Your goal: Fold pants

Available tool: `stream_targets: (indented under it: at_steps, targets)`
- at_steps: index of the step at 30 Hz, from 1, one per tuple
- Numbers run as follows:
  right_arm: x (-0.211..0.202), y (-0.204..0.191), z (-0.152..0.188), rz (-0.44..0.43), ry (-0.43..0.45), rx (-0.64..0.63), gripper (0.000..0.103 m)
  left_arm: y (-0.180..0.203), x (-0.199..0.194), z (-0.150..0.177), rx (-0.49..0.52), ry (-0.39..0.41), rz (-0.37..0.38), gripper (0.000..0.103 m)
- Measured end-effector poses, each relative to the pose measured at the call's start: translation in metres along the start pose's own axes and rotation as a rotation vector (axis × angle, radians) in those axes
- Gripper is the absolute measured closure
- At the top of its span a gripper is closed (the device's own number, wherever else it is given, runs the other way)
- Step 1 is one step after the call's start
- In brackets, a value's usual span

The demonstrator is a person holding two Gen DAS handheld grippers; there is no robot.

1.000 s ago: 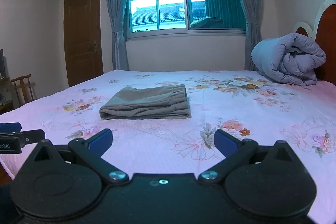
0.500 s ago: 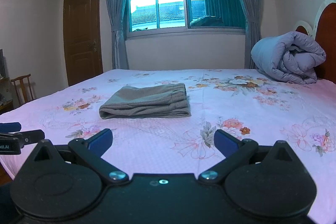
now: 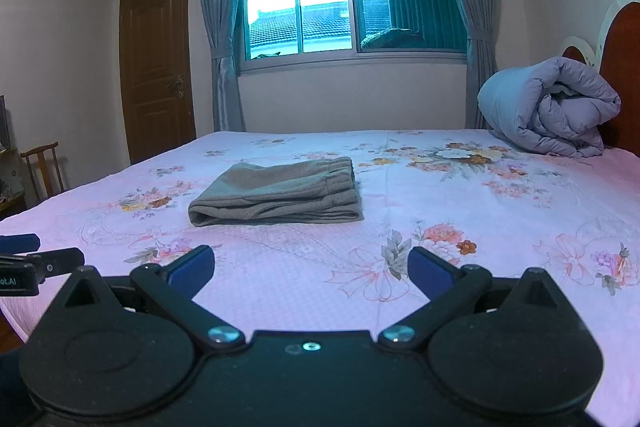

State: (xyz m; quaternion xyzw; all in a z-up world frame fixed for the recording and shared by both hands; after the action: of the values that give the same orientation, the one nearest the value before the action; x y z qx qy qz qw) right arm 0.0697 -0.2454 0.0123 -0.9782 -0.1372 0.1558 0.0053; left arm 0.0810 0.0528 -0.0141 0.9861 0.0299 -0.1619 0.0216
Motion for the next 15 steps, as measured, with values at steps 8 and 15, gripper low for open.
stream_targets:
  at_steps: [8, 15]
  targets:
    - [0.0003, 0.0002, -0.0007, 0.0, -0.001, 0.0, 0.006, 0.0004, -0.0002, -0.0004, 0.005, 0.002, 0.002, 0.0]
    - [0.0004, 0.0002, -0.0008, 0.0, -0.002, -0.001, 0.006, -0.001, 0.0002, -0.0007, 0.008, 0.006, 0.01, 0.0]
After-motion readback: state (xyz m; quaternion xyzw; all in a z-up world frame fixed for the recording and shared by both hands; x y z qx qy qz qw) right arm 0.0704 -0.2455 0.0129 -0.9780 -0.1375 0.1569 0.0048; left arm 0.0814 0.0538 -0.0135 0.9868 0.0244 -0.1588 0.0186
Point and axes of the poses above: each gripper's, at about its wrist camera, not at the fingertips, and x roughly the way its jaws point, y to its right, z to its underside, the point moved 1 cm from there along x, roughly the way its jaws point, and after that the axes turned 1 degree about -z, right-handed, at the moved point
